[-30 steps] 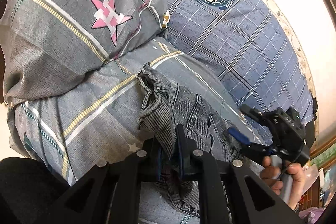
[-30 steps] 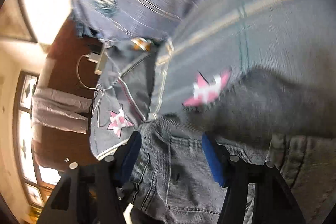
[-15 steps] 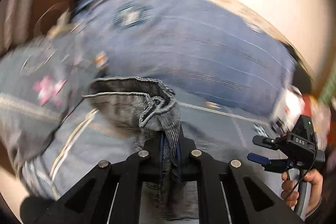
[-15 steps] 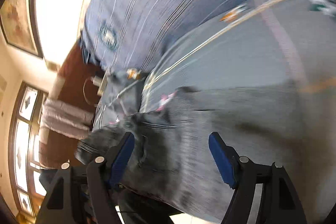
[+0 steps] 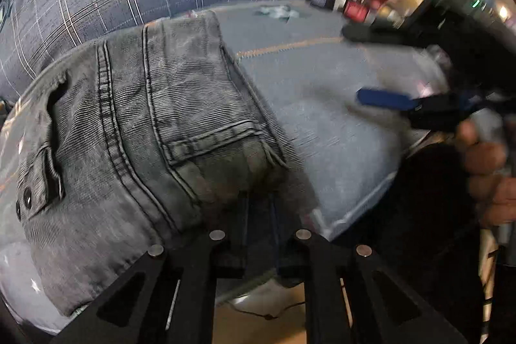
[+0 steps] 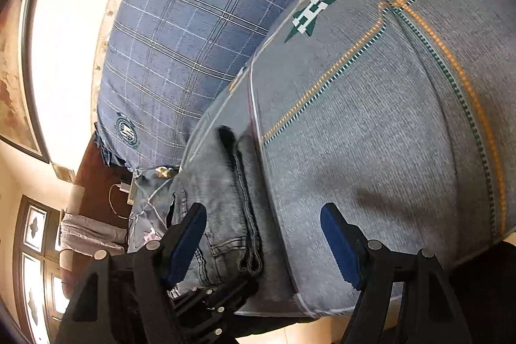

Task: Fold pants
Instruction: 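Lift the held jeans with the left gripper and fold them over, then lower the folded jeans onto the bed and open the left gripper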

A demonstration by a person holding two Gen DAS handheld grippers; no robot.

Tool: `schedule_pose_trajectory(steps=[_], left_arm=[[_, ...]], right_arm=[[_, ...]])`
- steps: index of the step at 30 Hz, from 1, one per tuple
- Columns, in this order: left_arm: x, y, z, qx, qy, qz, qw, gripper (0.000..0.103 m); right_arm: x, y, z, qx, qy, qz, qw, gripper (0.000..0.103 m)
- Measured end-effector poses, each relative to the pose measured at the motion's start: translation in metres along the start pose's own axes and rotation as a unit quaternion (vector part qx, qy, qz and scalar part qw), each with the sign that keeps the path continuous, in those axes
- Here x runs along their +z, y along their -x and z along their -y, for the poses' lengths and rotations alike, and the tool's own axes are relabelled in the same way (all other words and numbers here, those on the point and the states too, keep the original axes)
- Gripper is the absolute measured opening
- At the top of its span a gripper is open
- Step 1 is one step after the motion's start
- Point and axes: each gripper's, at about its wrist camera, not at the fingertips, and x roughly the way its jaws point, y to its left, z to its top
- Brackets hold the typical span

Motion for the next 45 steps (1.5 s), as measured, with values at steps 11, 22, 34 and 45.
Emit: schedule_pose_trajectory(steps=[11, 22, 34, 45], left_arm=[[-0.039, 0.133, -0.114, 0.092, 0.174, 0.175, 0.9646, 0.071], [-0.035, 0.052, -0.135, 0.106, 0.205, 0.097, 0.9682, 0.071], [-0.042, 0.046, -0.151, 0.086, 0.23, 0.096, 0.9645, 0.082], [-0.038, 0.065, -0.154, 0.095, 0.237, 0.111, 0.9606, 0.084]], right_arm=[[-0.022, -0.036, -0.08, 0.029, 0.075, -0.066, 0.995, 0.076], [-0.05, -0.072, -0.064, -0.077, 0.03, -0.096, 0.992, 0.075], [-0.045, -0.093, -0.053, -0.097, 0.012, -0.126, 0.987, 0.045], [-0.054, -0.086, -0.097, -0.127, 0.109, -0.112, 0.98, 0.021]])
